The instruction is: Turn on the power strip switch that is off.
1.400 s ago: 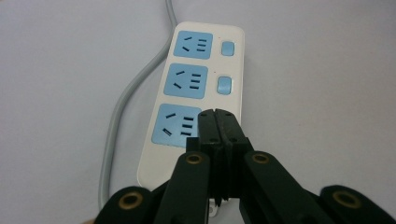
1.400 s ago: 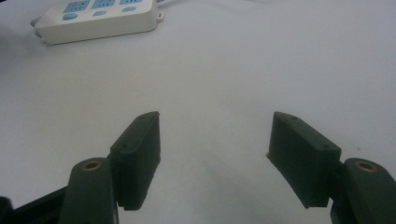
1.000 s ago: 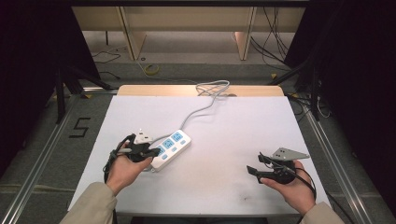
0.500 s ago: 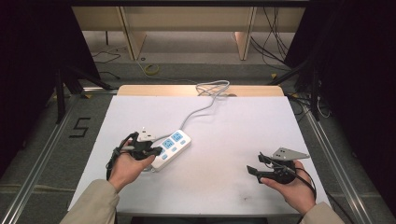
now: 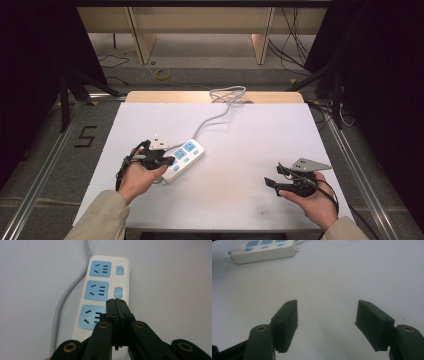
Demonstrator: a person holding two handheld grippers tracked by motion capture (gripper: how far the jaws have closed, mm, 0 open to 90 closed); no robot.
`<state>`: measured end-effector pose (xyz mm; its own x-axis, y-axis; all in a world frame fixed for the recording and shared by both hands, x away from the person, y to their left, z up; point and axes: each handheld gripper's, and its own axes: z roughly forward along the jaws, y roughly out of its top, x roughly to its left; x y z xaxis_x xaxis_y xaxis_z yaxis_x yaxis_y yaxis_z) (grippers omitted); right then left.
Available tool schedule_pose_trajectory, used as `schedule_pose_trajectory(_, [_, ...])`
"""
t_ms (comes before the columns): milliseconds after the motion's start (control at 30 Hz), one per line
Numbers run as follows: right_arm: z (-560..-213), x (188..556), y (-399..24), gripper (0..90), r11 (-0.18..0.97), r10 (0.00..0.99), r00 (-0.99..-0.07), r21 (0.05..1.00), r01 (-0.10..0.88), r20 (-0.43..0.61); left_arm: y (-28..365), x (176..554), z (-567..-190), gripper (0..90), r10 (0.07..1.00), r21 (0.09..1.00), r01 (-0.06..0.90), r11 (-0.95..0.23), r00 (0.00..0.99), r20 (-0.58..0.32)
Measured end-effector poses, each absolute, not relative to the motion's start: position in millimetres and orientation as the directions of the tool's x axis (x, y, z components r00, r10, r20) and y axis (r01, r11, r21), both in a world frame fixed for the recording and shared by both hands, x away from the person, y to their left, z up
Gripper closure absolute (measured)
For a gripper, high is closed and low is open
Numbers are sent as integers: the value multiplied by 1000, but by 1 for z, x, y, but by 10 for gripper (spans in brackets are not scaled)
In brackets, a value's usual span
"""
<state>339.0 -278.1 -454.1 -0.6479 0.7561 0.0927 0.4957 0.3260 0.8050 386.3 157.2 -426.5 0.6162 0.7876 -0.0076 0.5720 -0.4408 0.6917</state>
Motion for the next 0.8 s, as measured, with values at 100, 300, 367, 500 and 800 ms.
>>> schedule_pose_trajectory(100, [-454, 339, -278, 345, 327, 755, -649, 805, 495, 92, 157, 387, -427, 898, 787, 691, 572, -442, 617, -7])
schedule_pose_trajectory(300, [-454, 339, -278, 344, 328, 755, -649, 804, 496, 92, 156, 389, -427, 898, 789, 689, 575, -442, 615, -7])
schedule_pose_trajectory(367, [-454, 339, -278, 345, 326, 756, -648, 803, 498, 95, 155, 390, -428, 898, 790, 689, 576, -441, 613, -7])
schedule_pose_trajectory(500, [-454, 339, -278, 344, 326, 756, -648, 805, 496, 94, 155, 391, -428, 898, 789, 687, 577, -442, 614, -8])
schedule_pose_trajectory(800, [-454, 339, -278, 344, 328, 755, -649, 804, 497, 93, 153, 393, -429, 898, 789, 680, 579, -449, 614, -3])
